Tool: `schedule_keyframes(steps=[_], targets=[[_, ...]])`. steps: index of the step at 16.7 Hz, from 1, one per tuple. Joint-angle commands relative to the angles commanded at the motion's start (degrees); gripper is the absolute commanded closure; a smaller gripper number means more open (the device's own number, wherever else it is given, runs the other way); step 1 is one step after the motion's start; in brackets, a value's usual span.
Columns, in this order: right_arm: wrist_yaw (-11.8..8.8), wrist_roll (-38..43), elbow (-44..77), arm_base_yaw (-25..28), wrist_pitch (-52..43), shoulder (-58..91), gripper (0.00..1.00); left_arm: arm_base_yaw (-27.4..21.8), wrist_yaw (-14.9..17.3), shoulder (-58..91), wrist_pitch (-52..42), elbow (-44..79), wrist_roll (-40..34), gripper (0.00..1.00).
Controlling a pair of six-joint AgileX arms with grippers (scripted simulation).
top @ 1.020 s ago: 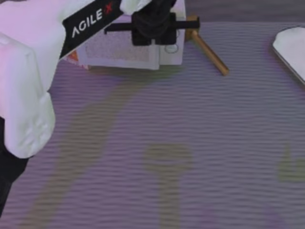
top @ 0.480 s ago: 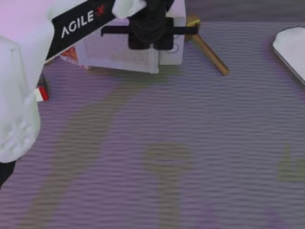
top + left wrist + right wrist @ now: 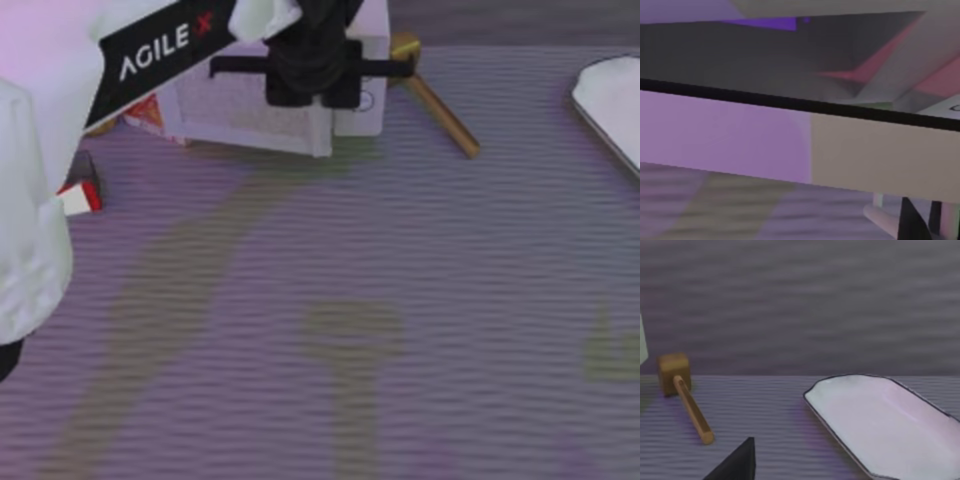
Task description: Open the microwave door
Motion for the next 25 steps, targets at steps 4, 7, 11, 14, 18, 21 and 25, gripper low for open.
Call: schedule_keyframes(steps=[4,7,11,14,18,21,25], targets=[[0.0,0.0,0.0,0.0,0.0,0.0,0.0,0.0,0.0,0.0,0.0,0.0,0.0,1.0],[0.0,0.0,0.0,0.0,0.0,0.0,0.0,0.0,0.0,0.0,0.0,0.0,0.0,1.0],[0.0,0.0,0.0,0.0,0.0,0.0,0.0,0.0,0.0,0.0,0.0,0.0,0.0,1.0],[0.0,0.0,0.0,0.0,0.0,0.0,0.0,0.0,0.0,0.0,0.0,0.0,0.0,1.0],[0.0,0.0,0.0,0.0,0.0,0.0,0.0,0.0,0.0,0.0,0.0,0.0,0.0,1.0],[0.0,0.0,0.0,0.0,0.0,0.0,0.0,-0.39,0.36,-0.04,0.2,-0.09,-0.08,1.0],[0.0,0.0,0.0,0.0,0.0,0.0,0.0,0.2,1.24,-3.04,2.6,-4.68,2.75,1.0]])
